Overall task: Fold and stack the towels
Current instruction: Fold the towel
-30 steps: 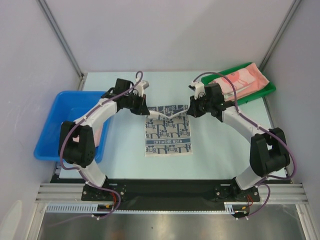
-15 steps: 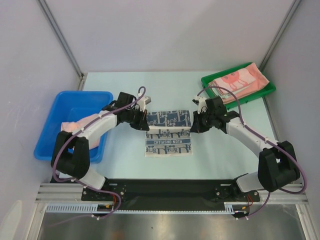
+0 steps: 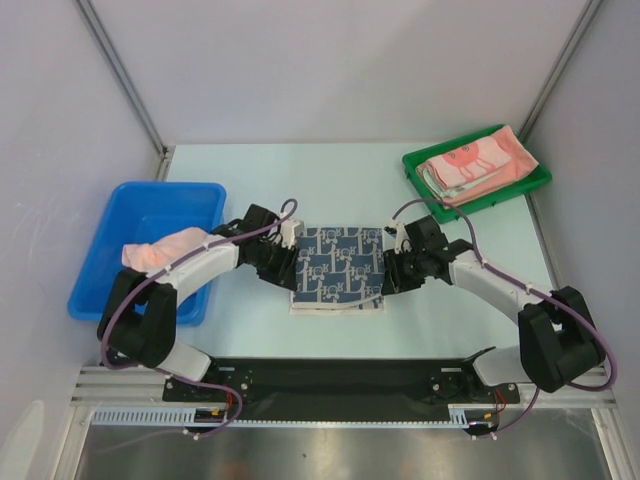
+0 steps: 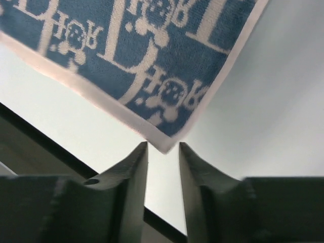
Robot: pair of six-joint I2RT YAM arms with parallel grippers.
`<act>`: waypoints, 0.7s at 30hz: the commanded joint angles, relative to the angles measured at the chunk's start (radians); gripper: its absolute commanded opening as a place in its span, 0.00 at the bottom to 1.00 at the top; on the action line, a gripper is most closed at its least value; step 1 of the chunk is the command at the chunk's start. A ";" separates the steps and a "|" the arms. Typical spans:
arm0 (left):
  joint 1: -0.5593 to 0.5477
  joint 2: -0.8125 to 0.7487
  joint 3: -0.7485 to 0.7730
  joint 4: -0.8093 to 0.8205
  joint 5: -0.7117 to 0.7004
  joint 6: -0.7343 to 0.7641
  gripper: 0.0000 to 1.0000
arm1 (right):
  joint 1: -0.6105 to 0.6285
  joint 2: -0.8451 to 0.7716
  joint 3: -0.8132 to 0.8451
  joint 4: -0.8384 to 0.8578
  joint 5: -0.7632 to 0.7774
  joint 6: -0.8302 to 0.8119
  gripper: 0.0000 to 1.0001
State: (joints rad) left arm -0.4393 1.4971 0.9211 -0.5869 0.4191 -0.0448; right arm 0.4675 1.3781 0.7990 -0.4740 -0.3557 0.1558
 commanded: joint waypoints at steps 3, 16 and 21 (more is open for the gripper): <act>-0.007 -0.096 0.004 -0.039 -0.046 -0.066 0.42 | 0.003 -0.092 0.055 -0.077 0.037 0.037 0.40; -0.007 -0.035 -0.087 0.125 -0.112 -0.286 0.36 | 0.003 -0.048 -0.058 0.078 0.099 0.215 0.39; -0.015 -0.012 -0.137 0.209 -0.085 -0.349 0.34 | 0.006 -0.050 -0.136 0.156 0.120 0.326 0.37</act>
State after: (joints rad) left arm -0.4419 1.4750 0.8036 -0.4667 0.3328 -0.3271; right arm 0.4675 1.3266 0.6926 -0.4000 -0.2668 0.3859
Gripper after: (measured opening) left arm 0.340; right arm 0.373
